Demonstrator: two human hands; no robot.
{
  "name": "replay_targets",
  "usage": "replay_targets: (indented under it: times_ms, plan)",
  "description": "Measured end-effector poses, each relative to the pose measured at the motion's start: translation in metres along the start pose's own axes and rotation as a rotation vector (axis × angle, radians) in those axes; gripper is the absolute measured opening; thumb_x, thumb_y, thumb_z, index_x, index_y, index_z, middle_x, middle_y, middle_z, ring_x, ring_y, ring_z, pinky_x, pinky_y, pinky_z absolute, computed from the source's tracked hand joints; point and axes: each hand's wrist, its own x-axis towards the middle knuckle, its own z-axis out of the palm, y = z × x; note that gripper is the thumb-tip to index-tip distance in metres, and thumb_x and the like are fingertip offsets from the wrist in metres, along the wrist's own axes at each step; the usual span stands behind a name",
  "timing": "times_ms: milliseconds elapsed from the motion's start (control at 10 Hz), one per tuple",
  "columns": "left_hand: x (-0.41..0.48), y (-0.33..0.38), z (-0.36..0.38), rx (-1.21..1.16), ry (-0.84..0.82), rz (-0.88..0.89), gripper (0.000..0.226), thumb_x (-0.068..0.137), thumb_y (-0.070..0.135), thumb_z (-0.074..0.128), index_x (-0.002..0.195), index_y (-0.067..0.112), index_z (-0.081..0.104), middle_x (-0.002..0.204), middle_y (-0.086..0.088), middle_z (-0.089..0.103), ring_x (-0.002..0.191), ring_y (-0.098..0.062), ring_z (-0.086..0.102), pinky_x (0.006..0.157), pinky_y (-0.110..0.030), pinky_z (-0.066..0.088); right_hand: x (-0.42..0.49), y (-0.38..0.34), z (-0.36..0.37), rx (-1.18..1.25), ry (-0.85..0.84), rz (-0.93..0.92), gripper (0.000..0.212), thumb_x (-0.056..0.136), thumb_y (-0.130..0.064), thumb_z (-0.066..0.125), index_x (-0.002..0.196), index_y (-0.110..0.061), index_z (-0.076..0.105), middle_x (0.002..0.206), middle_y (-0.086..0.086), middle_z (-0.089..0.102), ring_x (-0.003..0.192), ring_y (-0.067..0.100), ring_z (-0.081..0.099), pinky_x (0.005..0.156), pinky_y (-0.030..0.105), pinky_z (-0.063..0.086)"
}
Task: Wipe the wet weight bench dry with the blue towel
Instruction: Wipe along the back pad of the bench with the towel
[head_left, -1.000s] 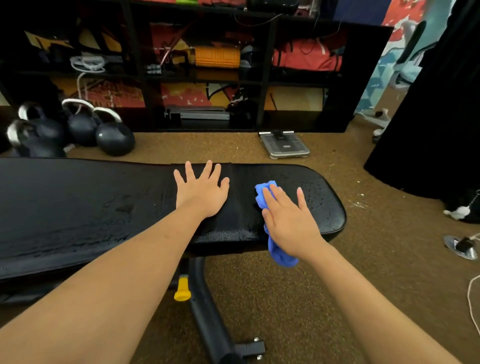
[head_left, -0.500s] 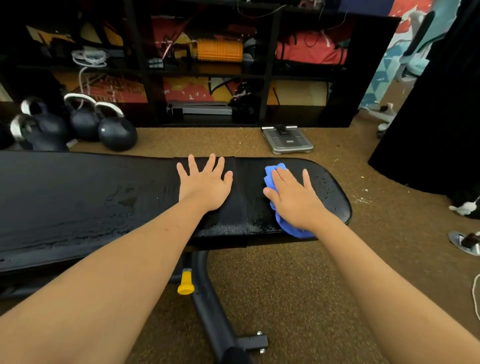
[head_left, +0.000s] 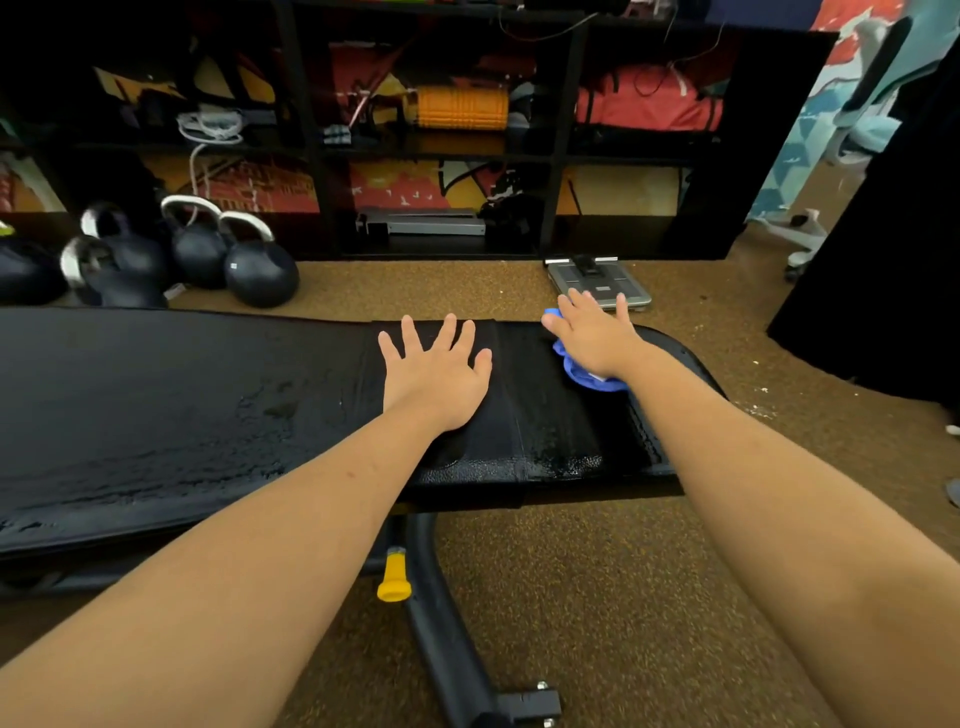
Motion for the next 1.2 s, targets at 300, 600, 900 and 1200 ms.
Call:
replay_targets:
  times_ms: [300, 600, 900, 1200]
  plan:
    - [0.000, 0.000, 0.001, 0.003, 0.011, 0.003, 0.064, 0.099, 0.059, 0.003, 0.158, 0.033, 0.003, 0.167, 0.008, -0.001, 0.150, -0.043, -0.011, 0.117, -0.065, -0.004, -0.139, -0.006, 0.023, 0.105, 0.125, -0.137, 0.059, 0.102, -0.051, 0.016, 0.147, -0.017, 0.032, 0.159, -0.004, 0.019, 0.150, 0.010, 0.006, 0.121, 0.053, -0.003]
    - [0.001, 0.000, -0.001, 0.006, 0.009, 0.003, 0.063, 0.100, 0.058, 0.003, 0.158, 0.034, 0.003, 0.167, 0.008, -0.001, 0.150, -0.043, -0.011, 0.117, -0.065, -0.005, -0.053, 0.003, 0.019, 0.001, 0.068, -0.097, 0.055, 0.101, -0.041, 0.009, 0.150, -0.022, 0.025, 0.163, 0.001, 0.004, 0.151, 0.016, -0.006, 0.117, 0.063, -0.003]
    - [0.001, 0.001, -0.003, 0.007, -0.012, 0.009, 0.063, 0.100, 0.059, 0.003, 0.158, 0.034, 0.001, 0.166, 0.009, -0.002, 0.150, -0.042, -0.011, 0.117, -0.065, -0.005, -0.040, 0.010, 0.013, 0.135, 0.093, -0.087, 0.029, 0.105, -0.039, 0.019, 0.118, -0.024, 0.041, 0.131, -0.004, 0.037, 0.135, 0.017, 0.035, 0.116, 0.065, -0.001]
    - [0.003, 0.001, -0.002, 0.020, -0.014, -0.005, 0.063, 0.099, 0.059, 0.002, 0.158, 0.035, 0.000, 0.166, 0.010, -0.004, 0.150, -0.041, -0.013, 0.117, -0.064, -0.005, -0.096, 0.012, 0.019, 0.082, 0.052, -0.075, 0.069, 0.096, -0.054, 0.006, 0.156, -0.020, 0.015, 0.163, -0.007, 0.004, 0.150, 0.008, -0.004, 0.119, 0.055, -0.009]
